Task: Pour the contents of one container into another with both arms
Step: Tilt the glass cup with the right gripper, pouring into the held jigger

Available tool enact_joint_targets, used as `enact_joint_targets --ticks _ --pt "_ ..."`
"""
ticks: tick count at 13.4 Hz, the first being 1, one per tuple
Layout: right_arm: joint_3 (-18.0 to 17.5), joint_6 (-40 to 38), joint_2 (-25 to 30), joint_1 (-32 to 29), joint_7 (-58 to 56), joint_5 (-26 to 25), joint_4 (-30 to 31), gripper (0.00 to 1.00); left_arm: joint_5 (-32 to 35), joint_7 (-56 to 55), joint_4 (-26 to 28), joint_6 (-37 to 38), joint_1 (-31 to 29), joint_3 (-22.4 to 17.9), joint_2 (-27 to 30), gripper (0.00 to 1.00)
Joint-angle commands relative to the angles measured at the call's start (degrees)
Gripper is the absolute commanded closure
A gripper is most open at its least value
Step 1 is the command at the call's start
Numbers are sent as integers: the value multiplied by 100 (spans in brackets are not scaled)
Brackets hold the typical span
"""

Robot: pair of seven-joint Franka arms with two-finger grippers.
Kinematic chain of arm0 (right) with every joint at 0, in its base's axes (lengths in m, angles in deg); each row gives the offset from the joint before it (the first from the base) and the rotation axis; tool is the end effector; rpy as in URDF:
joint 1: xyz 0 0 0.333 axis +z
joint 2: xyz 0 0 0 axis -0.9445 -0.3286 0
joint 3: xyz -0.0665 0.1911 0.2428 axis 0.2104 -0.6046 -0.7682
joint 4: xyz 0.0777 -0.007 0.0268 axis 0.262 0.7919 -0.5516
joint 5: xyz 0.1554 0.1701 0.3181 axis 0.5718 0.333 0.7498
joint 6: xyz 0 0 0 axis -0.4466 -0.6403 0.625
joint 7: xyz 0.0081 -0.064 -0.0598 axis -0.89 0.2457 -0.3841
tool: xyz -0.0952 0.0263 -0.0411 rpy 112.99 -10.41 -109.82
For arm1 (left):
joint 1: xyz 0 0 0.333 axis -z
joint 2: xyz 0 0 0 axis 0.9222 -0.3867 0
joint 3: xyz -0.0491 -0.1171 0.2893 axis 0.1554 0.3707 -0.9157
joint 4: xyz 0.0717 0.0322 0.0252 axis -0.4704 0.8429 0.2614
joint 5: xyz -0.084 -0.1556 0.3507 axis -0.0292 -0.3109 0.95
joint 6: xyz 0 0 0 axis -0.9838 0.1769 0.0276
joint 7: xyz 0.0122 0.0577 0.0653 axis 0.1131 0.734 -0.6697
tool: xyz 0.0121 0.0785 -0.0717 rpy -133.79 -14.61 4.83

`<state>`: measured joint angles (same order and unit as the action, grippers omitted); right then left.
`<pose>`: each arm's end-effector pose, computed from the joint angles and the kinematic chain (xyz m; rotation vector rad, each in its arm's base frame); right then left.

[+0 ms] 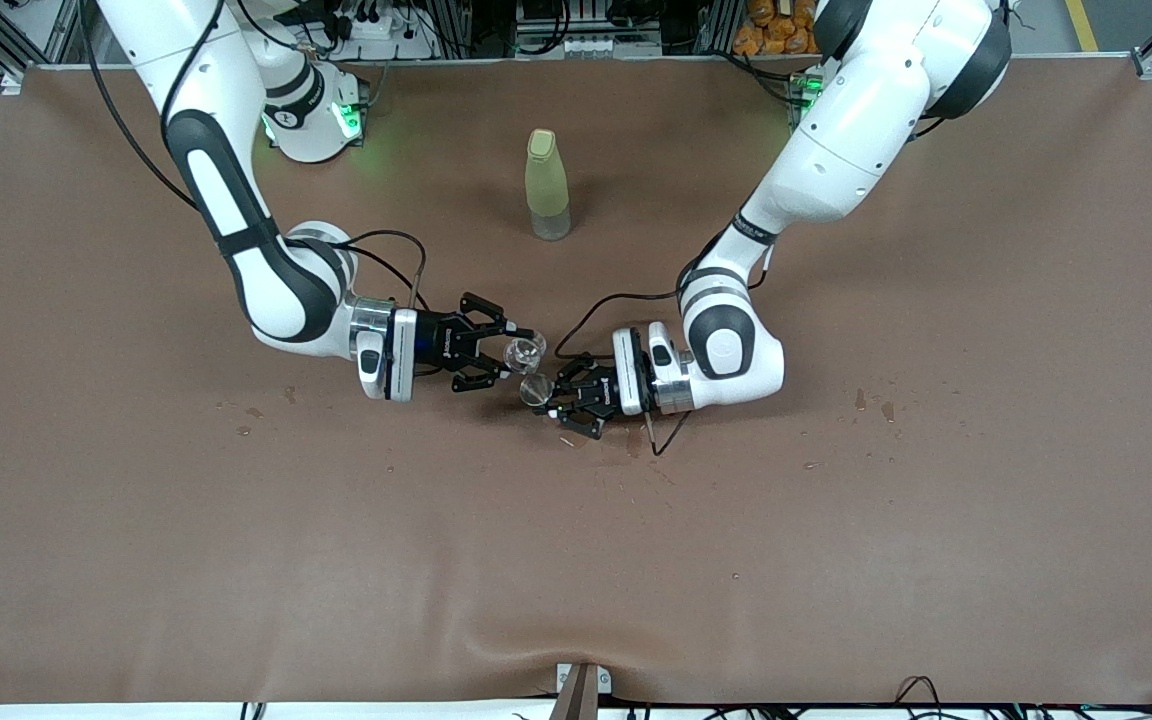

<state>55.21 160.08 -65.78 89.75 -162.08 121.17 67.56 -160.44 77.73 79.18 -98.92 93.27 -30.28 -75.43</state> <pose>0.5323 0.2873 0.2399 -1.6548 -0.6559 -0.6979 0.5700 -0.4264 0.1420 1.4167 -1.3264 1.1882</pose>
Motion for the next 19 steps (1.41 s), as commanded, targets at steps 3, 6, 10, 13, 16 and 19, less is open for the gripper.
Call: enact_joint_targets --ticks 3,6,10,13,16,19 --pt "33 100 40 137 591 139 -46 83 -231 147 2 32 26 0 5 100" --pt "33 108 49 146 1180 130 -73 83 -231 138 2 32 26 0 5 100" --pt "24 143 49 155 1656 139 -99 82 -311 138 11 32 34 0 5 100" --pt "24 187 40 155 1813 139 -73 82 -328 138 11 32 34 0 5 100" --pt "24 187 40 155 2148 139 -99 82 -328 138 20 32 43 0 5 100" --pt "24 161 14 137 2375 147 -90 83 -337 129 20 32 43 0 5 100"
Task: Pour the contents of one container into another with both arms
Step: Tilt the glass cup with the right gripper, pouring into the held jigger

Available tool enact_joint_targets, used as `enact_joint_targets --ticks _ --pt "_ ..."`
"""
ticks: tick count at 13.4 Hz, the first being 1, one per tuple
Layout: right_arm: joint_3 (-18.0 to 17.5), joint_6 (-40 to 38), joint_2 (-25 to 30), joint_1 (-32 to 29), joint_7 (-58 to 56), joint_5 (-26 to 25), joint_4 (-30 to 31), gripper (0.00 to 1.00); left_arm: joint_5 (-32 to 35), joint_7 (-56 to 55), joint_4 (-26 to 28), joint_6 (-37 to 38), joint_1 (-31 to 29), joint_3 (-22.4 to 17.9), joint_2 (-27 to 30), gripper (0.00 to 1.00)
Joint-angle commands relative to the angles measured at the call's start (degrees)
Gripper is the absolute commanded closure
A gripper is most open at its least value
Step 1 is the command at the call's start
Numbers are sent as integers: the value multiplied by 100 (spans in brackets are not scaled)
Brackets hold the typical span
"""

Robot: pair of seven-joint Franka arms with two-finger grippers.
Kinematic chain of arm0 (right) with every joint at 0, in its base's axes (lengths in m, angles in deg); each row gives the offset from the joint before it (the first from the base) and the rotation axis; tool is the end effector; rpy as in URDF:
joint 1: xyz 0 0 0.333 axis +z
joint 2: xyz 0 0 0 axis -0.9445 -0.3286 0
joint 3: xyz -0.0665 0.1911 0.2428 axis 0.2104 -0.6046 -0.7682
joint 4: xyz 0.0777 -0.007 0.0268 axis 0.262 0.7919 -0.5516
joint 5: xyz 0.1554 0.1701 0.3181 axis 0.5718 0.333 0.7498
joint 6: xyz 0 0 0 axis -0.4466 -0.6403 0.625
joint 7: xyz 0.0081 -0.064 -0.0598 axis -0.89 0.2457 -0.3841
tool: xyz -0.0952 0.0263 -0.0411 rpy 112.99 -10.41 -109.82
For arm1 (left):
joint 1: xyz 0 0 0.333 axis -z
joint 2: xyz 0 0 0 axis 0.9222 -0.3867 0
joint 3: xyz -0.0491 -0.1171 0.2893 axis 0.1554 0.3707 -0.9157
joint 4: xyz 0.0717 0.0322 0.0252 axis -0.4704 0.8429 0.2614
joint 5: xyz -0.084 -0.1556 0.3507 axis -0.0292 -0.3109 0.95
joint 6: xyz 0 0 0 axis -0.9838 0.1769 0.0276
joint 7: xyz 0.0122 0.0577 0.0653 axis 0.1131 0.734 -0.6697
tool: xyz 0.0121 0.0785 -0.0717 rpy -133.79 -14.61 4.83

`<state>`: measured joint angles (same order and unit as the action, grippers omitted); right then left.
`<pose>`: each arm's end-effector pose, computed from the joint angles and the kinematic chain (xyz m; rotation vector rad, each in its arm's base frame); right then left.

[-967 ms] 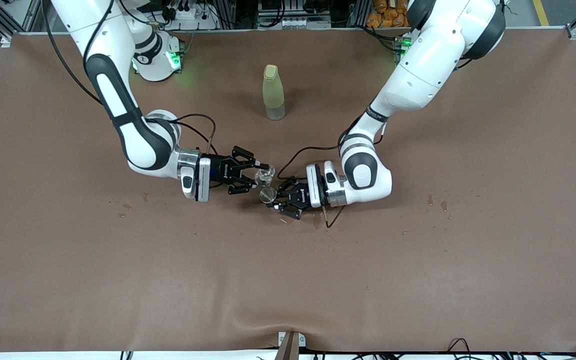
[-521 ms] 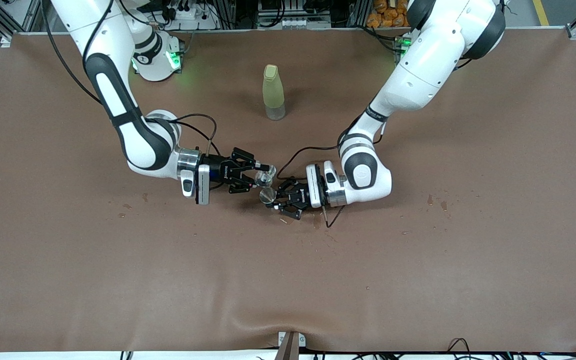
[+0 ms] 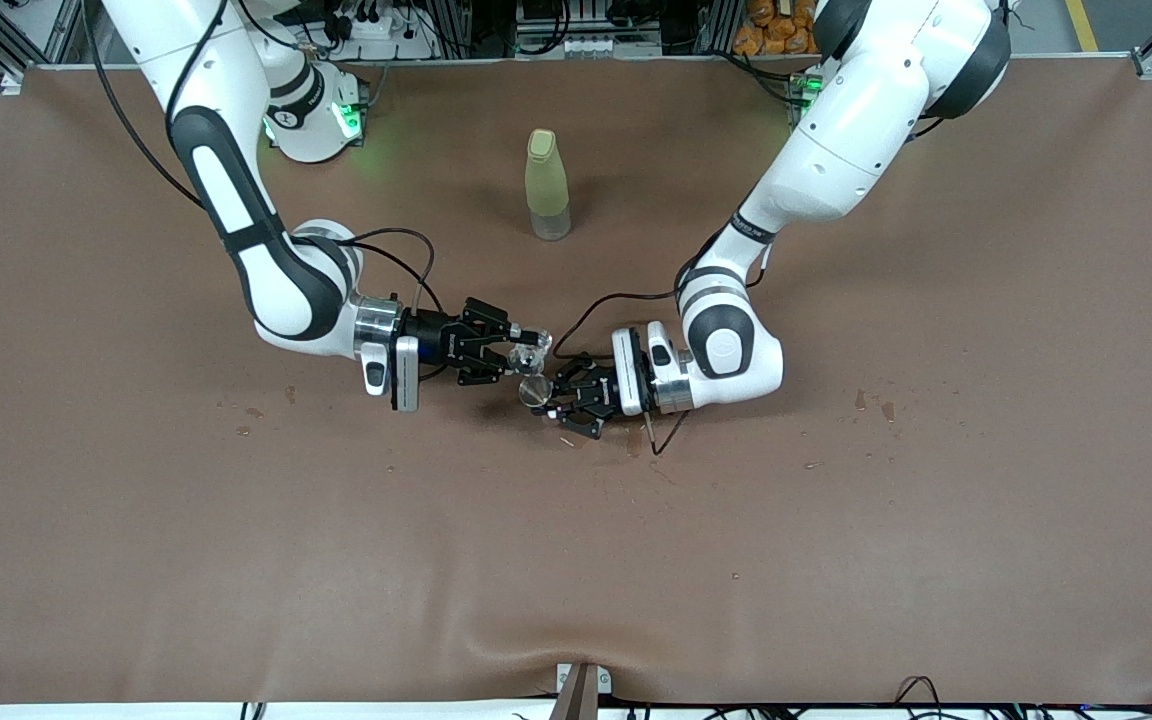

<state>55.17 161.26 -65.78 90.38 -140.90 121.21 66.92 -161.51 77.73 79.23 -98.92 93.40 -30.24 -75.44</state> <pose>0.5336 0.2927 0.2429 -1.7252 -0.3439 -0.4385 0.5690 -0.4279 0.1419 1.4231 -1.3066 1.1921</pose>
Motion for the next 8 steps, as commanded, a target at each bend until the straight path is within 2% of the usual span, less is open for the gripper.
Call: enact_joint_targets --ticks 1,8 --pt "28 43 14 74 476 143 -35 83 -230 129 14 32 31 -4 14 100" --pt "28 43 -13 13 1234 178 -158 83 -257 112 14 32 31 5 23 100"
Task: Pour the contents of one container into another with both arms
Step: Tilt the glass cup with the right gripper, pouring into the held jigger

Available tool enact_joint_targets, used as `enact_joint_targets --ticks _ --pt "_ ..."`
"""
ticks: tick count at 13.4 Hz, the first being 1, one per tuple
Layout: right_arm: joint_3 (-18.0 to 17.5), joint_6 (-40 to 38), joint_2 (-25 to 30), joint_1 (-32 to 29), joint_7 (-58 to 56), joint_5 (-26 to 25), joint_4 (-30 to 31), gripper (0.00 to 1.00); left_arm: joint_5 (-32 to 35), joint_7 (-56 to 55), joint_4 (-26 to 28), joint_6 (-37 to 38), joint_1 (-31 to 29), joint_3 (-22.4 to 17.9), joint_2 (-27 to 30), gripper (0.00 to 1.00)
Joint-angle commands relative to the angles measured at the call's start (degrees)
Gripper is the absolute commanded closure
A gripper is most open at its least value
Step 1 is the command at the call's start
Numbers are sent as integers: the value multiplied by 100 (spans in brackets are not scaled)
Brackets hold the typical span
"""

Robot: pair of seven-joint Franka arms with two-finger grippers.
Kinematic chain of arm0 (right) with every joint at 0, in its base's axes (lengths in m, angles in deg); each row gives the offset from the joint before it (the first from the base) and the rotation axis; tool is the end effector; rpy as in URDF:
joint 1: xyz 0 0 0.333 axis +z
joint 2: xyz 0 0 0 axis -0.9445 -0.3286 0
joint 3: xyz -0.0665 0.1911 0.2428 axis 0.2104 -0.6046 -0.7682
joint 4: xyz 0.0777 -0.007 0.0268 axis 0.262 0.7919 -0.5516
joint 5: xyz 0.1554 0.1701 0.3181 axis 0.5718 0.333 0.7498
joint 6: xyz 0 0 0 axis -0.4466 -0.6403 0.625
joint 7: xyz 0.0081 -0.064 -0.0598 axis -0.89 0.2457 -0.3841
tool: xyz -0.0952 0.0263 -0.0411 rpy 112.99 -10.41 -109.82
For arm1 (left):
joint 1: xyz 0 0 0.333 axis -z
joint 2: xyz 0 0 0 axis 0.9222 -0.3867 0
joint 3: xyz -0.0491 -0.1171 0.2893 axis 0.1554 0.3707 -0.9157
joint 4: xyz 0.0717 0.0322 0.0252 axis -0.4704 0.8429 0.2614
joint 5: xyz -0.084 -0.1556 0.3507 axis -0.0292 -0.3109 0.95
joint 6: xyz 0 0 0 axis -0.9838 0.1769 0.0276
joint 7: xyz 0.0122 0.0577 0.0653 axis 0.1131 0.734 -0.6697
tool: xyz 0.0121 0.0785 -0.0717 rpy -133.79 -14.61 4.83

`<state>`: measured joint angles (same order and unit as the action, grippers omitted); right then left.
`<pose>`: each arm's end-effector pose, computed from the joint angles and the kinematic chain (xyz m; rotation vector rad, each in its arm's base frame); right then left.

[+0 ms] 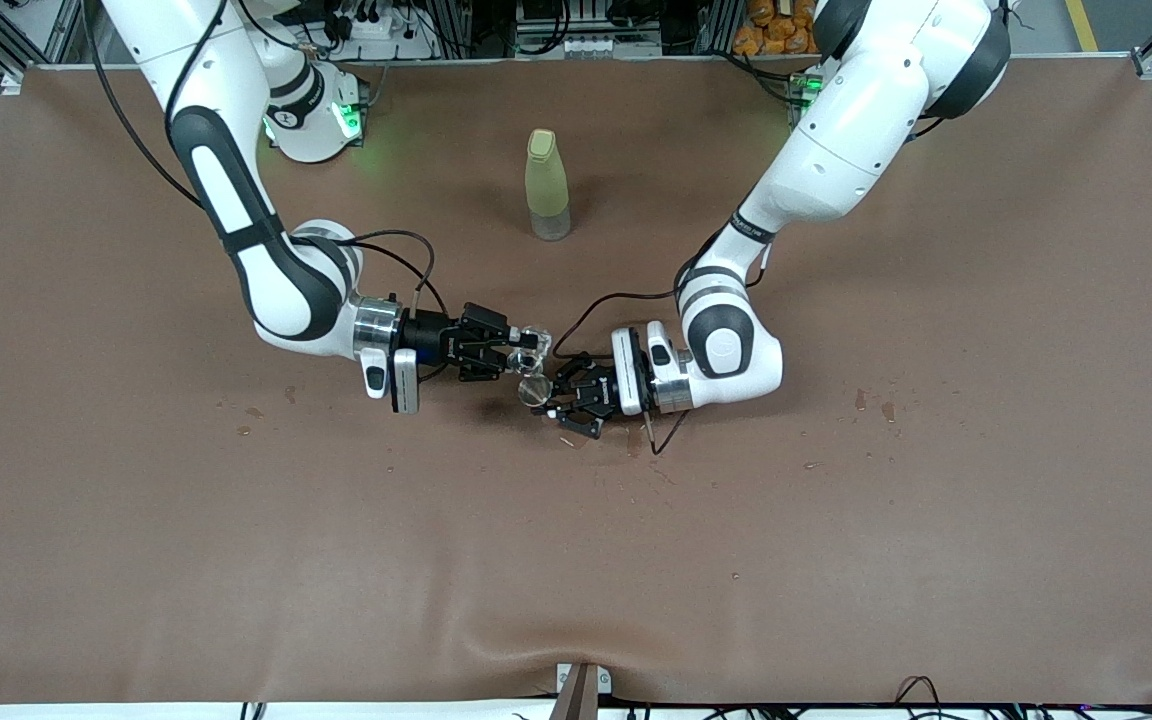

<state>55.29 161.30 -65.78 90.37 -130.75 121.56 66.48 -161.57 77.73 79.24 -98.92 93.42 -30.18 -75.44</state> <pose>0.5370 0.2924 0.2460 -1.7340 -0.1855 -0.3201 0.5684 -0.4286 0.1419 1.4224 -1.3051 1.1917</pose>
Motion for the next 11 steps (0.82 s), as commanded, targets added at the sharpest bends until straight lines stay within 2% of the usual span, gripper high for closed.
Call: enact_joint_targets --ticks 1,11 --pt "16 47 -12 4 228 151 -123 83 -294 112 14 32 29 -10 23 100" --pt "16 3 -197 4 1071 362 -167 84 -304 112 14 32 38 -1 6 100"
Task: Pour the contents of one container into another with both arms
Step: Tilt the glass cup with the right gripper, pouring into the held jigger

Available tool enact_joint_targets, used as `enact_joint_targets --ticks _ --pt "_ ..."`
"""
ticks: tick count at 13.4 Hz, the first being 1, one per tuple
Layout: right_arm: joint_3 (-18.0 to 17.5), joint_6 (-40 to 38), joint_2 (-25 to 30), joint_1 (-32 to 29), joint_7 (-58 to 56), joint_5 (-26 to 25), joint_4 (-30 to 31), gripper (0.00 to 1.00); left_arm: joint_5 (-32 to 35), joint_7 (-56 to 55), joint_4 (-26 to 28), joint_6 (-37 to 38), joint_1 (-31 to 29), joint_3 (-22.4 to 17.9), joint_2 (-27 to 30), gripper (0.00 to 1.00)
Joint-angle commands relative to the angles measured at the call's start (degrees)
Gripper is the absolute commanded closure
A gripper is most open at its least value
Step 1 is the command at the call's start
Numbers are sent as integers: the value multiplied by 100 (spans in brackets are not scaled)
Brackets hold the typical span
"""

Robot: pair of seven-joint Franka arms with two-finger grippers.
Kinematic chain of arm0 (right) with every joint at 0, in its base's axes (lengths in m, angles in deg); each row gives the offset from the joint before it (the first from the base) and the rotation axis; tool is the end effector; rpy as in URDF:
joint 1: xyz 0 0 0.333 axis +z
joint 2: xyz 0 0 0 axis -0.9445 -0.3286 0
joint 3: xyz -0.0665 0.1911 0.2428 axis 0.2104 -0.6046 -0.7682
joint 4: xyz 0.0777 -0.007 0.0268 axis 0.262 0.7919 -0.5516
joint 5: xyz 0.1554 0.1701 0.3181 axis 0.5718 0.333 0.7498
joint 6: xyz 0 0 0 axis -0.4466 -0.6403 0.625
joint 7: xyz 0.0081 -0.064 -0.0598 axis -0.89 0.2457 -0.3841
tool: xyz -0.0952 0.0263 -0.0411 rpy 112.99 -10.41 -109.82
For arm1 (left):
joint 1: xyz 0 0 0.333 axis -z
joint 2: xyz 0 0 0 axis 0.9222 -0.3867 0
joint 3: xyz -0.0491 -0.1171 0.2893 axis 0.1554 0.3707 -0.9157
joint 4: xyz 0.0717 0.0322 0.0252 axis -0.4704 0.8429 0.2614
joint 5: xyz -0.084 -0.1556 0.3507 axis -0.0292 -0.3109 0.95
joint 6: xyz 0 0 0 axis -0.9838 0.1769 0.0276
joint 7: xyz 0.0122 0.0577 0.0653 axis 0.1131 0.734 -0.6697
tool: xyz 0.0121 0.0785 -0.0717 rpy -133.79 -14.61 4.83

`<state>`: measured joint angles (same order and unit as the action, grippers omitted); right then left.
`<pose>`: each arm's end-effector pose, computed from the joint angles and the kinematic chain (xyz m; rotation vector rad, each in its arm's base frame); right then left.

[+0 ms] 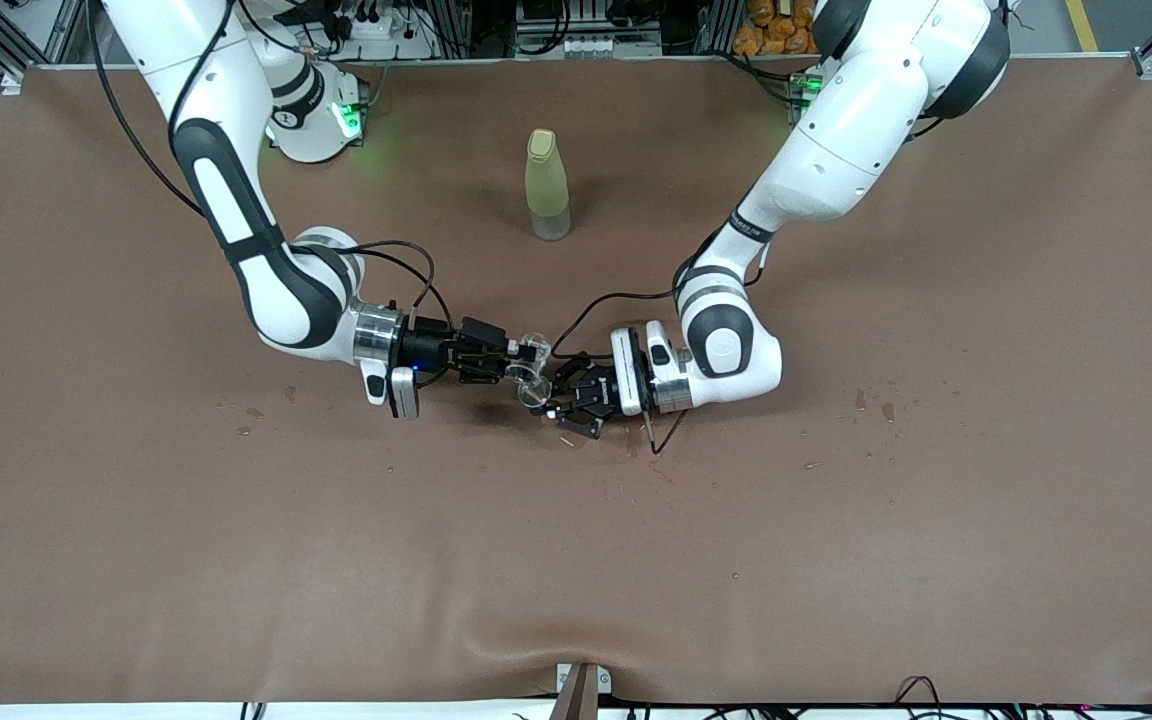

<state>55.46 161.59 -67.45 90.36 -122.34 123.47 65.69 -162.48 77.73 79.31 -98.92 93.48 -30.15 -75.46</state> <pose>0.5414 0.2910 0.2343 -1.7320 -0.0116 -0.2159 0.5677 -0.4293 0.1415 1.4290 -1.2877 1.1948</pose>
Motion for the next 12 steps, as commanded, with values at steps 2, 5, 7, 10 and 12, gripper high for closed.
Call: enact_joint_targets --ticks 2,5,7,10,12 --pt "-1 -25 -31 23 240 277 -88 84 -221 112 7 32 40 -4 8 100" --pt "-1 -34 -31 14 379 277 -80 84 -221 112 7 32 40 -12 -1 100" --pt "-1 -34 -31 14 678 277 -88 84 -221 112 -2 32 40 -4 -1 100" --pt "-1 -34 -31 23 986 277 -88 84 -221 112 -2 32 40 -4 -1 100" --pt "-1 -69 -31 23 1354 277 -88 84 -239 94 -2 41 31 -4 -1 100"
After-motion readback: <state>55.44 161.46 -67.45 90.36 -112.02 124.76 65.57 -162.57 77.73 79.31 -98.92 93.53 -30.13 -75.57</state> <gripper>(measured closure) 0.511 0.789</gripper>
